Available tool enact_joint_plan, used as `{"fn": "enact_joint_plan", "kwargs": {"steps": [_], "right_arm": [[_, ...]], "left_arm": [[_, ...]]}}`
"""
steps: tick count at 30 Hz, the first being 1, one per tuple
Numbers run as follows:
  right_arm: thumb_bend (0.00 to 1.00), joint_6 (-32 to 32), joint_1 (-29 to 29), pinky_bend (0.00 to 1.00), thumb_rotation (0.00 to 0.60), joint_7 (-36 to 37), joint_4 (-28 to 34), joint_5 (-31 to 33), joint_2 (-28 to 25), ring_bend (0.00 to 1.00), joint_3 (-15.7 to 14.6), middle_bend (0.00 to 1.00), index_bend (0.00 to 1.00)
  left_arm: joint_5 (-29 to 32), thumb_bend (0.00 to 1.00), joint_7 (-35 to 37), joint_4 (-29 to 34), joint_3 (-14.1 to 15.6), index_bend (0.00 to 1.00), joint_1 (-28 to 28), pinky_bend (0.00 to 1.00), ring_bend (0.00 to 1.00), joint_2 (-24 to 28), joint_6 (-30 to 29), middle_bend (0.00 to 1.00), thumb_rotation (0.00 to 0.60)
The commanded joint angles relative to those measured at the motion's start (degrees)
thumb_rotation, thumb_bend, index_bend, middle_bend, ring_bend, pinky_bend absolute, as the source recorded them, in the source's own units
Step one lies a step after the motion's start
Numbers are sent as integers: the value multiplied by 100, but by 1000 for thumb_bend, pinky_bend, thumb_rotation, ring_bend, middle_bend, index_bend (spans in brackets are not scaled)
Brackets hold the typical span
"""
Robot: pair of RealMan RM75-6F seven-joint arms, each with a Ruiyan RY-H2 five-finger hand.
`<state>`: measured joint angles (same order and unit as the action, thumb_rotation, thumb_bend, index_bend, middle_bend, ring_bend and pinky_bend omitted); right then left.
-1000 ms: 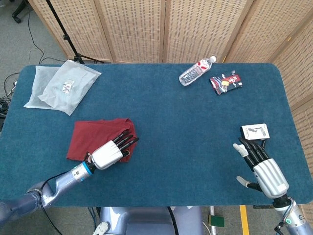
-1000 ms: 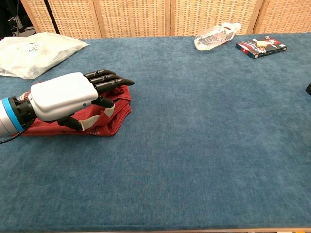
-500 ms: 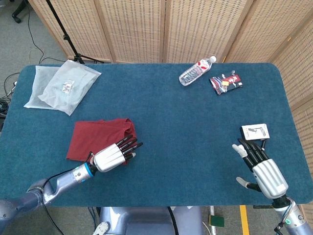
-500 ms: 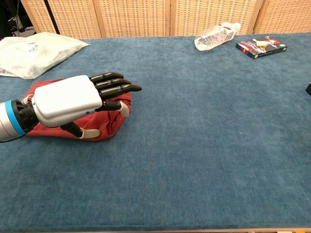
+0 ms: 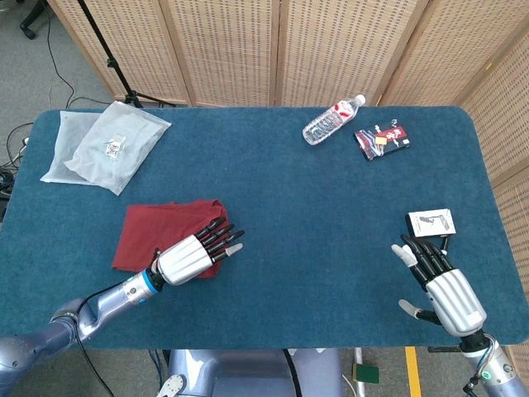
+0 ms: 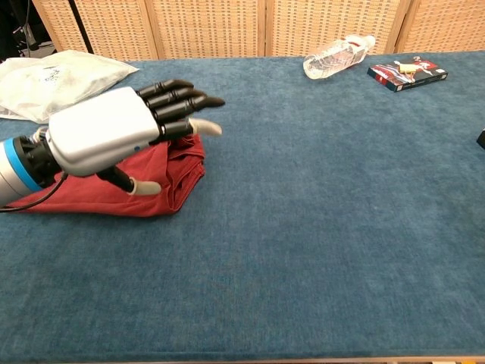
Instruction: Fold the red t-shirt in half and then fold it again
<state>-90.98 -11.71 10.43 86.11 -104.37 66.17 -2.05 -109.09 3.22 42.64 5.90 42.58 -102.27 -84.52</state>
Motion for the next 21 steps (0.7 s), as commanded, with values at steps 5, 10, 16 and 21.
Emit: {"fn": "enact_joint_plan", "kwargs": {"steps": [5, 10, 16, 21], "right_arm": [[0, -29, 12, 104, 600, -14, 8, -31, -5, 0, -11, 0, 0], [0, -73, 25, 104, 600, -18, 6, -31, -6, 0, 5, 0, 0], [0, -175, 67, 62, 600, -160, -36, 86, 51, 0, 124, 0, 0], [0, -301, 129, 7, 600, -481, -124, 337, 194, 0, 346, 0, 0]], "left_arm": [[329, 149, 142, 836, -400, 0, -27, 0, 0, 575, -406, 0, 600], [1034, 112, 46, 1797, -587, 0, -446, 0, 0, 1171, -230, 0, 600], [2190, 1, -270, 3393, -620, 0, -1197, 0, 0, 2151, 180, 0, 600], [2821, 0, -459, 4362, -551, 0, -1782, 0, 0, 2901, 142, 0, 600]]}}
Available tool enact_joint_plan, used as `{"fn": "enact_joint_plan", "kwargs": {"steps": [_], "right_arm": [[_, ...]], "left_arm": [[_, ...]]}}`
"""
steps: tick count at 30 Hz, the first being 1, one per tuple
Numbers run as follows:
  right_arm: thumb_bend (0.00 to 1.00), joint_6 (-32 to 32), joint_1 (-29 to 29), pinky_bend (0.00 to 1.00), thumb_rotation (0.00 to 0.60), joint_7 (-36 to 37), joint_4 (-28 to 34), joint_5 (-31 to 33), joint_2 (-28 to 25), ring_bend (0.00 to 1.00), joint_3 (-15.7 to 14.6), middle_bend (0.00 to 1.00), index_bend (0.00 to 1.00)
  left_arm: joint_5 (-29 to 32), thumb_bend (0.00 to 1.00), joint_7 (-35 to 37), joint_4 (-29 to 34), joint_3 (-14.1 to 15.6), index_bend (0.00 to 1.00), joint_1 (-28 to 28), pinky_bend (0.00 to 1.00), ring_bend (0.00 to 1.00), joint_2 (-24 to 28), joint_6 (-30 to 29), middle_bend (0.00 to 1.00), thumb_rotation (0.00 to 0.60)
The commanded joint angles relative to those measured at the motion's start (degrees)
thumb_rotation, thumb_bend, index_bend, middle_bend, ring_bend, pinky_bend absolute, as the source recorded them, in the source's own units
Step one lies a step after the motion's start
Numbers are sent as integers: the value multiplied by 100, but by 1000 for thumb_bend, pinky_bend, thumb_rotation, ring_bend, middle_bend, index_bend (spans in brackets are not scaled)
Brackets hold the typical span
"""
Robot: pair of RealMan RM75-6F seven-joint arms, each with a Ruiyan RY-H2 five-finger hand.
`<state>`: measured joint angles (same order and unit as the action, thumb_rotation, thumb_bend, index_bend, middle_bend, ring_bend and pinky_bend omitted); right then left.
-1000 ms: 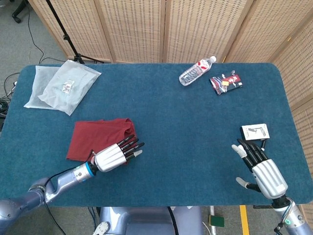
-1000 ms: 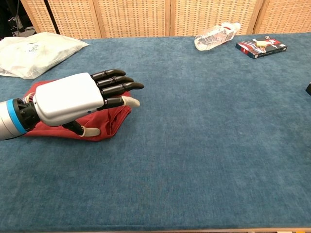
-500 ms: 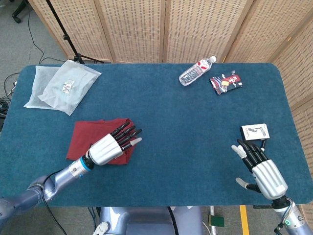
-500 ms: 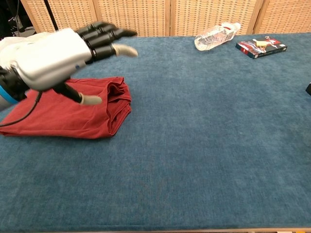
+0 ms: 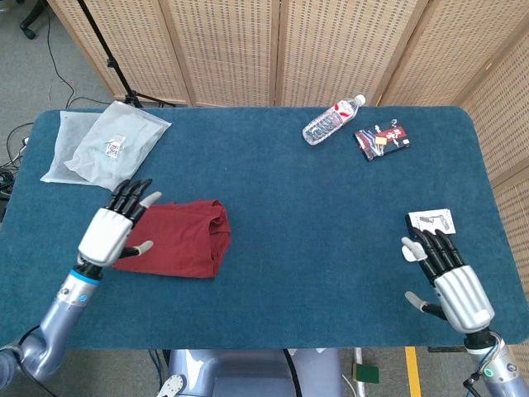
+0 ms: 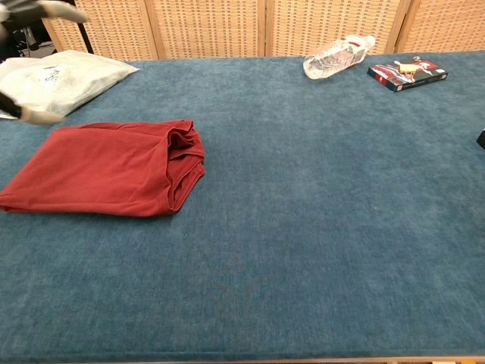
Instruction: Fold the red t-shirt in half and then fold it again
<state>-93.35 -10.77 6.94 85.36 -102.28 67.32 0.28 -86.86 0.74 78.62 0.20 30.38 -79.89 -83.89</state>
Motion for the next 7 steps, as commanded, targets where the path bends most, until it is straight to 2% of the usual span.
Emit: {"fn": "enact_joint_plan", "kwargs": {"steps": [1, 7], "right_arm": [[0, -74, 40, 2, 600, -159, -59, 159, 93, 0, 138, 0, 0], [0, -73, 65, 0, 600, -195, -53, 411, 115, 0, 289, 0, 0]], "left_arm": [[653, 0, -212, 852, 26, 0, -628, 0, 0, 731, 59, 0, 600], [803, 0, 218, 1214, 156, 0, -1382, 0, 0, 1172, -498, 0, 600]]}}
